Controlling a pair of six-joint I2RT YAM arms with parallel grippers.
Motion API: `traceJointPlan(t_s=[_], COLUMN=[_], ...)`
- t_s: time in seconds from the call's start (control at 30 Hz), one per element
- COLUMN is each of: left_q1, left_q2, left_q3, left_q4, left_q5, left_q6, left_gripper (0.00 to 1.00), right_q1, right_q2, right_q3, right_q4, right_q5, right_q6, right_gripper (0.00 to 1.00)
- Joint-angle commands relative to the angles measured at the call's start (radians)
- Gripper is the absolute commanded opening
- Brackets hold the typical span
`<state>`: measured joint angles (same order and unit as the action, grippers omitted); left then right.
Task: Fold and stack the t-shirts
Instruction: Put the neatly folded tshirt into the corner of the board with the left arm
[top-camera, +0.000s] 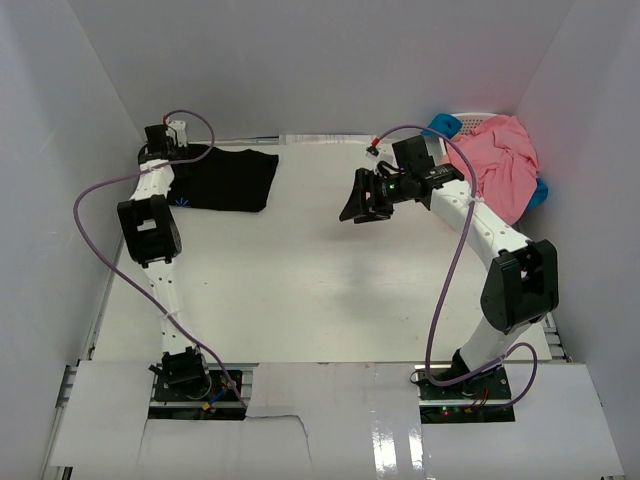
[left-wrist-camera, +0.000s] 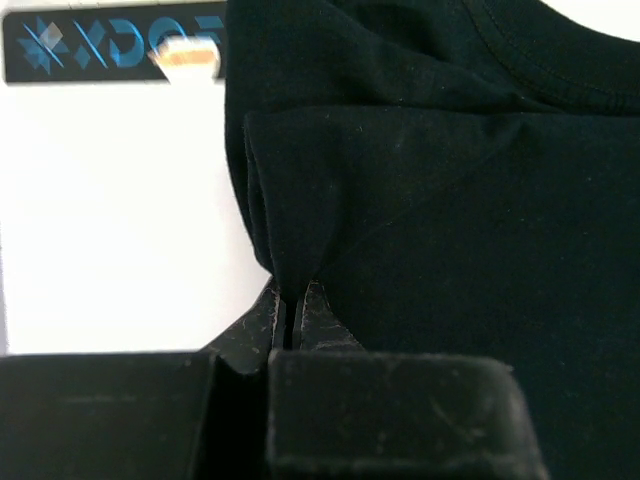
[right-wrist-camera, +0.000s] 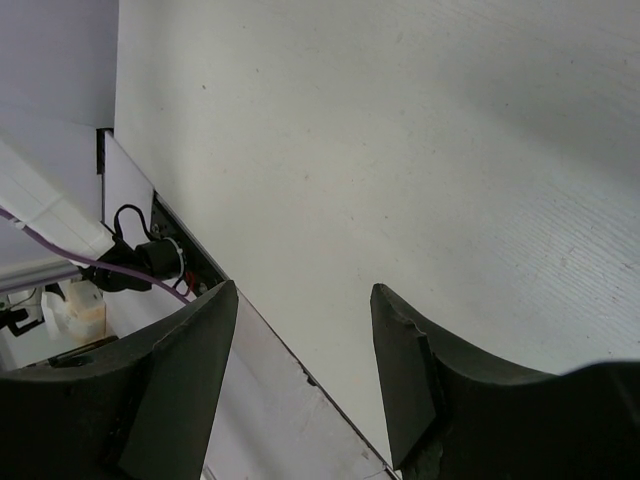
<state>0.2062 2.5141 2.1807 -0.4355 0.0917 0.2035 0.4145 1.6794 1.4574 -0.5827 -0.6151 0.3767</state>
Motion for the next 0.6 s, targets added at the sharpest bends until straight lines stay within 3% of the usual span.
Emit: traceJointPlan(t_s=[0.0,0.2,0.47,0.57], left_q1=[0.007,0.033,0.07,0.081], left_q2=[-0.015,0.026,0.029,0.025], left_q3=[-0.027,0.005,-0.027,-0.028], left_q4=[0.17,0.268,0.4,0.408], left_q5=[-0.009,0.008,-0.116,-0.103], left_q6=[0.129,0.163,0.183,0.177], left_gripper=[0.0,0.0,0.0,0.0], right_q1=[-0.002,0.0,0.0,0.001], right_q2=[-0.007,-0.024,-0.04,-0.035], right_q3=[0.061,0.063,0.064,0.063], right_q4=[-0.035,-0.043,-0.04,-0.031], right_q5=[-0.003,0.015,0.041,0.037], right_q6=[-0.038,-0.032,-0.013,-0.001], right_gripper=[0.62,0.62,0.62,0.62])
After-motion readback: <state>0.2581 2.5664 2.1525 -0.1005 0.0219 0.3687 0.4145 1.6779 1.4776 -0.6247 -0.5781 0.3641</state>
